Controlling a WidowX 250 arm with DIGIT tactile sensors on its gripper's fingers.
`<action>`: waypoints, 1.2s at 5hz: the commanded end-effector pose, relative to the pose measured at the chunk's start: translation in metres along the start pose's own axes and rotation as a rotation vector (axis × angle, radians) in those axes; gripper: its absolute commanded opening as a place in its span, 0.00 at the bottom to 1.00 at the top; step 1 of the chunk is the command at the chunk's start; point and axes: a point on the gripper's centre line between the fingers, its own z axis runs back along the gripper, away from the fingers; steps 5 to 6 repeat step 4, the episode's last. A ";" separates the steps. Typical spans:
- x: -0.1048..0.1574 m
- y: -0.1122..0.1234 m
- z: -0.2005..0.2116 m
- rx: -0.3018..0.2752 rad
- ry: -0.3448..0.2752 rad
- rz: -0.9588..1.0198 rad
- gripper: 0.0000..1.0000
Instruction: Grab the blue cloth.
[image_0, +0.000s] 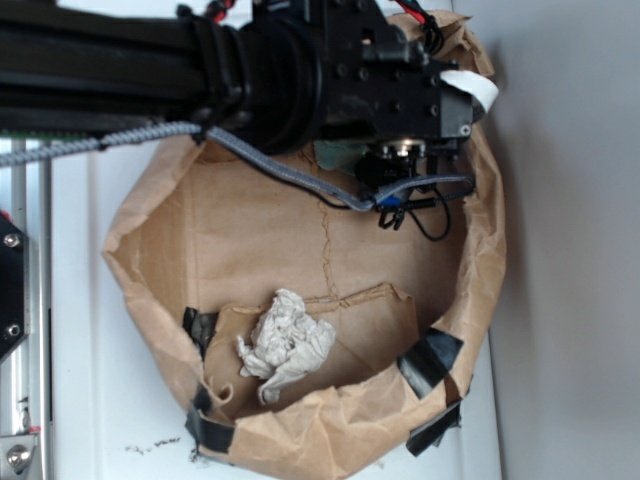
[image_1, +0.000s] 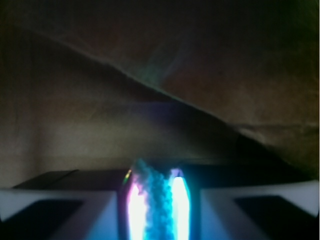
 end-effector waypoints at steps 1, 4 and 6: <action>-0.041 -0.019 0.129 -0.229 -0.129 -0.075 0.00; -0.078 -0.031 0.172 -0.110 -0.166 -0.140 0.55; -0.078 -0.031 0.172 -0.110 -0.166 -0.140 0.55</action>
